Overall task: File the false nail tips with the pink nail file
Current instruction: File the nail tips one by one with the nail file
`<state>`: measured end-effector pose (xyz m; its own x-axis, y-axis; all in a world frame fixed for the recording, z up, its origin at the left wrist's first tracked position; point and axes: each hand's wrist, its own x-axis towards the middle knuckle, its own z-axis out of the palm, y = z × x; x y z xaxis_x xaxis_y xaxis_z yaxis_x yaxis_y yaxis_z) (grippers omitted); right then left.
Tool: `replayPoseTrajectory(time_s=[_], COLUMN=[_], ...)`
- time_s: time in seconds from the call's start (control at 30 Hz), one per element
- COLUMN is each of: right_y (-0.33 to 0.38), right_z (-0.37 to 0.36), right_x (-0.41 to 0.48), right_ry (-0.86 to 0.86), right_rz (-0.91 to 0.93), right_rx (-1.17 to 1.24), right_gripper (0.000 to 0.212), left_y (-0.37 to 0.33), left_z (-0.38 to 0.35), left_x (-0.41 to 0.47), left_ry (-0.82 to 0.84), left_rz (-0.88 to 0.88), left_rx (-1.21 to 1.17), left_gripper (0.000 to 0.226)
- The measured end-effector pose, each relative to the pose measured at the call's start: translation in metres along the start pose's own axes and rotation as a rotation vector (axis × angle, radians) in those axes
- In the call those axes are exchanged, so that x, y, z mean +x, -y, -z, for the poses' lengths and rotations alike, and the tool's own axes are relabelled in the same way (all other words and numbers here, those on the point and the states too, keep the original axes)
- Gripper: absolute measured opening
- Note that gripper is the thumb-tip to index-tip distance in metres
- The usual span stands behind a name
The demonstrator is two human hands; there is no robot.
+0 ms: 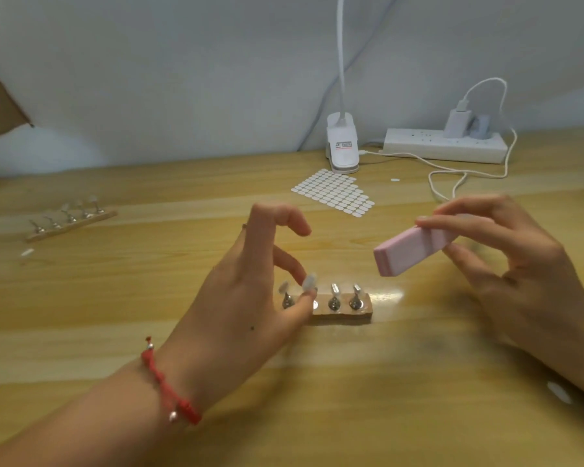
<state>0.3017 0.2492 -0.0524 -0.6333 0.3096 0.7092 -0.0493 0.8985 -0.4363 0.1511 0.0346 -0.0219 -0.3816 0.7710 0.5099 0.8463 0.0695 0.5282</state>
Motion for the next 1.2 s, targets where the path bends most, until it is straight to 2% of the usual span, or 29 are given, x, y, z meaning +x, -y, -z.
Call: replayPoseTrajectory(time_s=[0.3,0.47,0.73,0.97,1.07,1.2], right_y=[0.002,0.001,0.003,0.004,0.005,0.006], right_z=[0.0,-0.001,0.0,0.0,0.0,0.001], right_x=[0.0,-0.001,0.0,0.0,-0.001,0.0], right_ry=[0.023,0.034,0.046,0.048,0.043,0.046], right_rz=[0.003,-0.008,0.007,-0.004,-0.019,-0.015], right_rx=[0.028,0.003,0.026,0.015,0.006,0.021], right_gripper=[0.042,0.047,0.041,0.043,0.045,0.041], left_y=[0.005,0.008,0.003,-0.007,-0.007,-0.017], left_z=[-0.003,0.001,-0.01,-0.011,-0.007,-0.001], left_x=[0.006,0.009,0.014,0.012,0.01,-0.002], left_ry=[0.164,0.165,0.138,0.115,-0.009,-0.218], left_rz=[-0.028,-0.045,-0.132,-0.278,-0.261,-0.153], left_rx=[0.166,0.237,0.266,0.465,0.365,-0.235], left_gripper=[0.071,0.064,0.049,0.053,0.044,0.041])
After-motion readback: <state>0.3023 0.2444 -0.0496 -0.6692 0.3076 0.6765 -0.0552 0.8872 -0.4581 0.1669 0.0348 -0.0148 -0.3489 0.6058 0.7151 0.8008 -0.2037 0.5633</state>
